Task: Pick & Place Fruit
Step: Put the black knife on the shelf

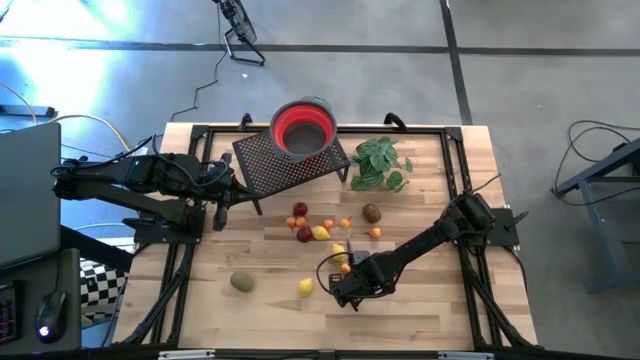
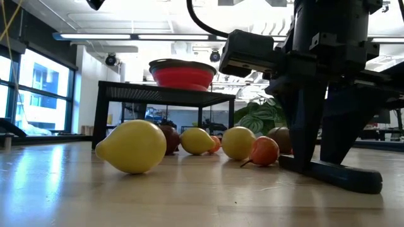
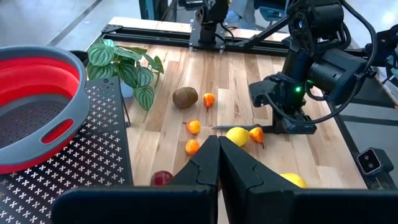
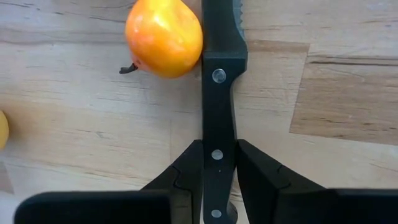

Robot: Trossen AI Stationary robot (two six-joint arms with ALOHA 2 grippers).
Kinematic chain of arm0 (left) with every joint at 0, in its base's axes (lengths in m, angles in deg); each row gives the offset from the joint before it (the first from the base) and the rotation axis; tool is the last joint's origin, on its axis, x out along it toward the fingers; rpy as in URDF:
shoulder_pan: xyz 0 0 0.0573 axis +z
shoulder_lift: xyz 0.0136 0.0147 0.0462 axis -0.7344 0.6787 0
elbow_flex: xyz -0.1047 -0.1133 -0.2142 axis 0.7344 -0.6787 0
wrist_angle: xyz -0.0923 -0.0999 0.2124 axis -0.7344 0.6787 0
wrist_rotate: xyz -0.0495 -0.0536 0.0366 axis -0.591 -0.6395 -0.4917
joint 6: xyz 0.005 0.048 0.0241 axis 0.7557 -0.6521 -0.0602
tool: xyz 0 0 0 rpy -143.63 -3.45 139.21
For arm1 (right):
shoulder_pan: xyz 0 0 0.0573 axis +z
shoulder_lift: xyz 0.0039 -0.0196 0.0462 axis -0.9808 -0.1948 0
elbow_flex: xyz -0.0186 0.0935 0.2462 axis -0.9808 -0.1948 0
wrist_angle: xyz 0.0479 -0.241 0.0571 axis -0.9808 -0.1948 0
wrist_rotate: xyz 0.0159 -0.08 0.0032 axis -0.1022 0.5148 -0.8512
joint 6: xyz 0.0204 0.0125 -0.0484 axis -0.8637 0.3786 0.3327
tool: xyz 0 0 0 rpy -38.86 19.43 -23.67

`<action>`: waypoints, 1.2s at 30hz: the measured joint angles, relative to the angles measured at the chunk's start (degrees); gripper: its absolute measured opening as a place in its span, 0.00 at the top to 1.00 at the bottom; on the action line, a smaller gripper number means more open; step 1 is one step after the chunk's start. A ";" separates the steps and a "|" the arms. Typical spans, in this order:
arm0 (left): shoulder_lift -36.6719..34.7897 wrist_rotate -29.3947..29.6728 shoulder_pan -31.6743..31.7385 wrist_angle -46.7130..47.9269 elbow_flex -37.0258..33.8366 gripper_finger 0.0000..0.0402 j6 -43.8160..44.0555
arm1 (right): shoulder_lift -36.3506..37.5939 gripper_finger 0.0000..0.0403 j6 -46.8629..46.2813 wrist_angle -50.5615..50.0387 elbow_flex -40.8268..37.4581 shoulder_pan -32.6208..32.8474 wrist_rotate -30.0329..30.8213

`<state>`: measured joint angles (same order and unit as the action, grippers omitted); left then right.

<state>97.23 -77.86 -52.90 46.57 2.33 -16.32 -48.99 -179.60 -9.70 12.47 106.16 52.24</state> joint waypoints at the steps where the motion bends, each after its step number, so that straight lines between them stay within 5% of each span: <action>1: 0.00 0.01 0.01 -0.17 -0.02 1.00 0.01 | 0.31 0.82 0.01 -0.46 -0.06 0.04 0.23; 19: 0.00 0.04 0.01 -9.92 -0.02 1.00 -3.05 | 8.98 0.83 0.22 -7.68 -0.11 0.27 5.88; 36: -0.22 0.01 0.00 -19.41 -0.02 1.00 -3.03 | 22.46 0.83 7.19 -9.07 -0.05 -0.54 31.25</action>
<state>97.02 -77.85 -52.90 27.16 2.31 -19.34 -26.53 -172.41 -18.77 12.42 105.62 83.49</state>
